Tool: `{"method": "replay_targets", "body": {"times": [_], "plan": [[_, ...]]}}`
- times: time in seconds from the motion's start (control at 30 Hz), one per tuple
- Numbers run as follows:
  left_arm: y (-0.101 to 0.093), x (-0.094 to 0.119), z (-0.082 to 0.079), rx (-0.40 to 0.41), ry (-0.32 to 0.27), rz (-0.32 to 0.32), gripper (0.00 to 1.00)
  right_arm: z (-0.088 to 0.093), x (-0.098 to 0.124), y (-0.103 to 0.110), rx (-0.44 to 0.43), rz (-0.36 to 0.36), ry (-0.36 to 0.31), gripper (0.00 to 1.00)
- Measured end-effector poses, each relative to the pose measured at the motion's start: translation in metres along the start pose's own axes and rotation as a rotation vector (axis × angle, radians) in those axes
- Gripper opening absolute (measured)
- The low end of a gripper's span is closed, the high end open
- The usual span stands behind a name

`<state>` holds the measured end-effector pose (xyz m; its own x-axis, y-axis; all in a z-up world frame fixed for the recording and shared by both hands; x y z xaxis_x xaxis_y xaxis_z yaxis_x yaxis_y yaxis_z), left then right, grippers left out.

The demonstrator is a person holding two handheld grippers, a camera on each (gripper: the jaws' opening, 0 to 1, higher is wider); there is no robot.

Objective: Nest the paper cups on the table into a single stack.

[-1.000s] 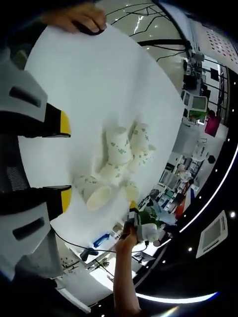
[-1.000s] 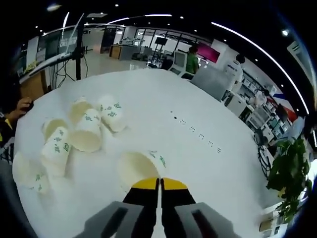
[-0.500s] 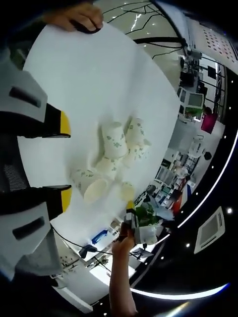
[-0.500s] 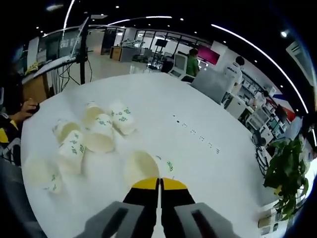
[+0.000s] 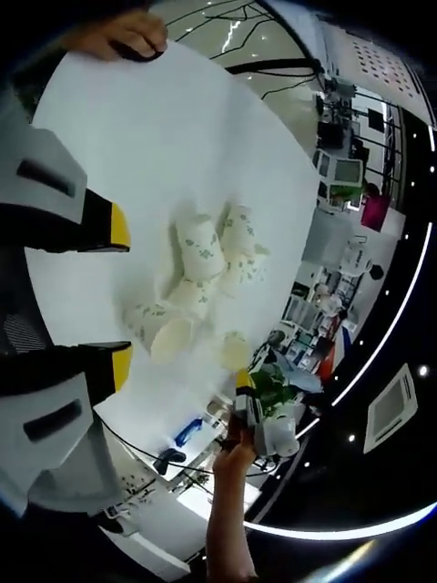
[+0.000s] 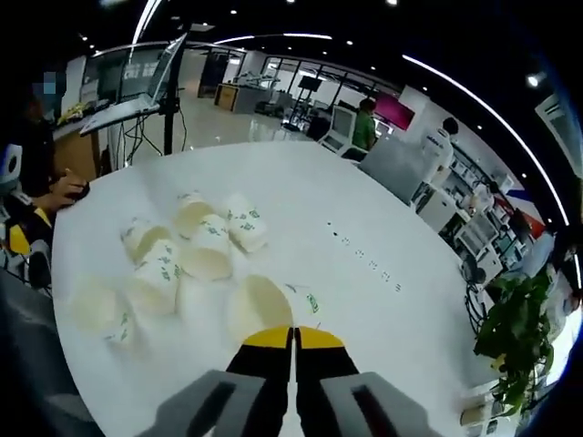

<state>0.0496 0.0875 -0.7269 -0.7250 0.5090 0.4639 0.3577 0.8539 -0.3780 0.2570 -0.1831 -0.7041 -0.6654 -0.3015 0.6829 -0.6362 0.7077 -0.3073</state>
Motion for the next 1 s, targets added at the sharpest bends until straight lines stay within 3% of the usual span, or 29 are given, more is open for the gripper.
{"method": "replay_targets", "body": {"times": [0.07, 0.2, 0.33, 0.4, 0.6, 0.67, 0.77, 1.0], "plan": [[-0.003, -0.004, -0.004, -0.063, -0.001, 0.001, 0.38, -0.006, 0.006, 0.0, -0.005, -0.006, -0.008, 0.0], [-0.015, -0.012, -0.016, -0.114, -0.006, 0.035, 0.38, -0.009, 0.009, 0.005, -0.041, -0.032, 0.003, 0.0], [-0.028, -0.031, -0.031, -0.239, 0.001, 0.075, 0.41, -0.019, 0.02, 0.01, -0.003, -0.056, 0.01, 0.0], [-0.044, -0.038, -0.04, -0.298, 0.002, 0.101, 0.42, -0.026, 0.028, 0.014, 0.0, -0.062, 0.003, 0.0], [-0.056, -0.074, -0.051, -0.394, 0.008, 0.13, 0.46, -0.042, 0.044, 0.022, -0.011, -0.091, -0.017, 0.0], [-0.057, -0.082, -0.057, -0.392, 0.003, 0.138, 0.46, -0.048, 0.052, 0.029, -0.011, -0.101, -0.024, 0.0], [-0.065, -0.093, -0.067, -0.316, -0.019, 0.178, 0.44, -0.056, 0.062, 0.039, 0.007, -0.108, -0.033, 0.0], [-0.059, -0.108, -0.096, -0.237, -0.057, 0.166, 0.41, -0.066, 0.074, 0.066, 0.034, -0.14, -0.053, 0.0]]}}
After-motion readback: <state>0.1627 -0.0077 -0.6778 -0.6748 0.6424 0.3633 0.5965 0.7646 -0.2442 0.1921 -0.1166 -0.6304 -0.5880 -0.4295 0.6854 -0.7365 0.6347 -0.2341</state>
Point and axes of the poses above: the point that each gripper's makers call its tool centre point, and the gripper's own axes: x roughly backward along the fingers, y roughly to its left, z roughly out of its underside, the point moved 2 cm from there along x, roughly backward along the fingers
